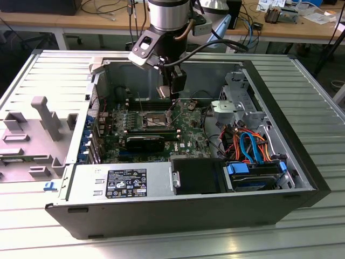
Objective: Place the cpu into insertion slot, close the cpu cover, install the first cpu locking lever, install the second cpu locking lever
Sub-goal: 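Place the cpu into insertion slot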
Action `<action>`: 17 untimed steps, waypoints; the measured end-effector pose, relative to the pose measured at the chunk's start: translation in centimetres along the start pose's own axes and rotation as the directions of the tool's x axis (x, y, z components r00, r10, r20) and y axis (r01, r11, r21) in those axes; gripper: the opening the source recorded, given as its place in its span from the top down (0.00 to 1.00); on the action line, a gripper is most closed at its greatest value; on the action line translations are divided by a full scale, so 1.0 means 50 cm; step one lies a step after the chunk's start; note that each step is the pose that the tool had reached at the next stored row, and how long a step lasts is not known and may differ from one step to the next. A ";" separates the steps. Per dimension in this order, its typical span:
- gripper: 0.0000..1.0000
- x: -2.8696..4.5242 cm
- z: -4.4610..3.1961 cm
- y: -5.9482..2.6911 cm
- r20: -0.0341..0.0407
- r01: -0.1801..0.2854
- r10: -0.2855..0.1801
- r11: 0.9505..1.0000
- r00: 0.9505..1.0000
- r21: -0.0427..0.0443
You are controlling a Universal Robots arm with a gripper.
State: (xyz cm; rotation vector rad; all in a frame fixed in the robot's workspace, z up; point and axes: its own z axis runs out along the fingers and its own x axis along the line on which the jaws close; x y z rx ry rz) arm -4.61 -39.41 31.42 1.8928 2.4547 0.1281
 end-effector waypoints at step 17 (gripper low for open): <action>0.46 0.000 0.000 0.000 0.001 -0.016 0.016 1.000 1.000 0.000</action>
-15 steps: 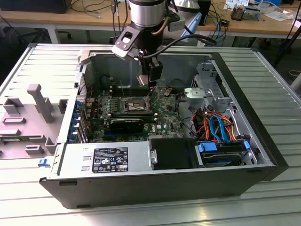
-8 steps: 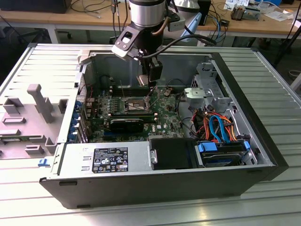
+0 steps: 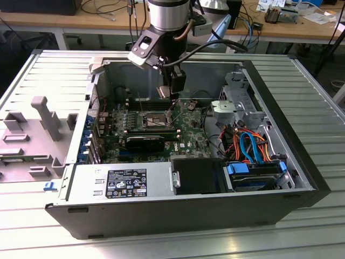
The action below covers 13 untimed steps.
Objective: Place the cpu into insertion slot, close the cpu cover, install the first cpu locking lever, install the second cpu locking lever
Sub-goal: 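Place the cpu into insertion slot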
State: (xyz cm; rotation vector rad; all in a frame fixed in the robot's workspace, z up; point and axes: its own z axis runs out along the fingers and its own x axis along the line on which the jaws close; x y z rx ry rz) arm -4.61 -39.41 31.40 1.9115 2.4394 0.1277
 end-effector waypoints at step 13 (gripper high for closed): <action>0.46 0.000 0.000 0.000 0.001 -0.011 0.011 1.000 1.000 0.000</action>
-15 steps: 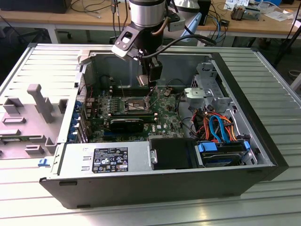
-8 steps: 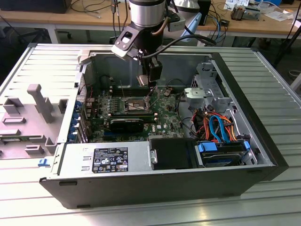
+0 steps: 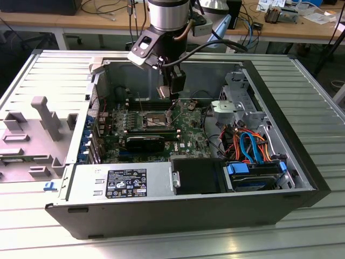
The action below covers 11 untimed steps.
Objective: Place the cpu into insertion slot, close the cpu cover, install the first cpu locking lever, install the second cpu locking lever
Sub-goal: 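Place the cpu into insertion slot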
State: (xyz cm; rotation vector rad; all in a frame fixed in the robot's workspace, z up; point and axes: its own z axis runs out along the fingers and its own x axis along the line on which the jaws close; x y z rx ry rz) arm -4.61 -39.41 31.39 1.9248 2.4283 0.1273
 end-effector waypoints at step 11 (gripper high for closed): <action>0.46 0.000 0.000 0.000 0.001 -0.009 0.009 1.000 1.000 0.000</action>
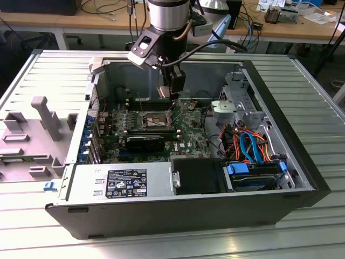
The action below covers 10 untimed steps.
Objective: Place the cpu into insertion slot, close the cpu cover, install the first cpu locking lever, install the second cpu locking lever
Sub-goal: 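Place the cpu into insertion slot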
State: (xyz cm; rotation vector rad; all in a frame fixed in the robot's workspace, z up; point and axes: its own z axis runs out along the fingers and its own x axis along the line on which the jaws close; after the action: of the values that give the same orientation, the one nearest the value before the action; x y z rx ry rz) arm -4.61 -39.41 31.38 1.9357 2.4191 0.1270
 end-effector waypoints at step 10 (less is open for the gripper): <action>0.46 0.000 0.000 0.000 0.001 -0.009 0.009 1.000 1.000 0.000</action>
State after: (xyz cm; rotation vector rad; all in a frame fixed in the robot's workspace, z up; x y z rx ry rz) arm -4.61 -39.41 31.37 1.9462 2.4103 0.1267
